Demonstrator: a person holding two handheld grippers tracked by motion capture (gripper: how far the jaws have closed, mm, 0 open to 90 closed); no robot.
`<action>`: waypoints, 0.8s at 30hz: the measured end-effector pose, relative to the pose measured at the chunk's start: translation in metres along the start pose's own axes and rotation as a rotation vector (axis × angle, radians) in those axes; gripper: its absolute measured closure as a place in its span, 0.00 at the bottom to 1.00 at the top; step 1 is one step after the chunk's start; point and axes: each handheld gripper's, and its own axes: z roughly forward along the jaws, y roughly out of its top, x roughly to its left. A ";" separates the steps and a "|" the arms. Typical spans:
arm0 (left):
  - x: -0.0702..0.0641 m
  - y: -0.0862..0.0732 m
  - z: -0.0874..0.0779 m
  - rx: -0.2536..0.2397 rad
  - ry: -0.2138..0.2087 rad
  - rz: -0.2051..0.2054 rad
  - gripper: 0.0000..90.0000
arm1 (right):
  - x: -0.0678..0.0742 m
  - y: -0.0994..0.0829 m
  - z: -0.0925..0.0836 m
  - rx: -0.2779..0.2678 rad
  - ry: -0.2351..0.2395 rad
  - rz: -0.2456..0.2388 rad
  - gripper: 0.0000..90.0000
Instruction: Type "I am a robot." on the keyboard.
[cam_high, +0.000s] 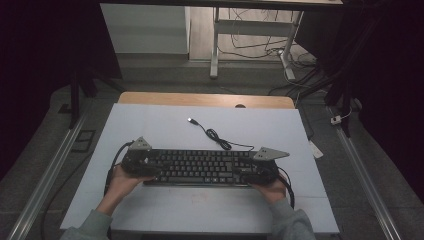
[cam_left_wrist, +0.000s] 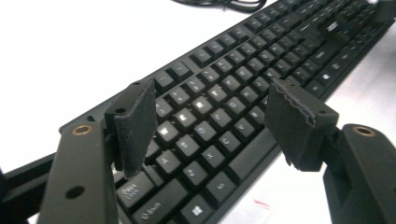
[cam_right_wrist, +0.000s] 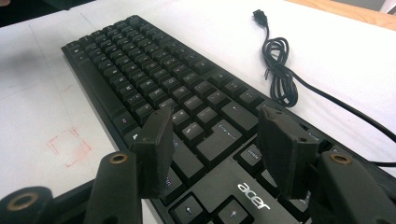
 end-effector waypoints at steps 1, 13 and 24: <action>0.001 0.001 0.002 0.006 0.007 0.001 0.41 | 0.000 0.000 0.000 0.000 -0.001 0.000 0.52; 0.007 -0.007 0.010 0.082 0.008 0.053 0.75 | -0.001 -0.003 0.001 0.011 -0.011 -0.001 0.52; 0.010 -0.014 0.015 0.148 0.021 0.061 0.99 | -0.002 -0.002 0.001 0.005 -0.012 -0.002 0.52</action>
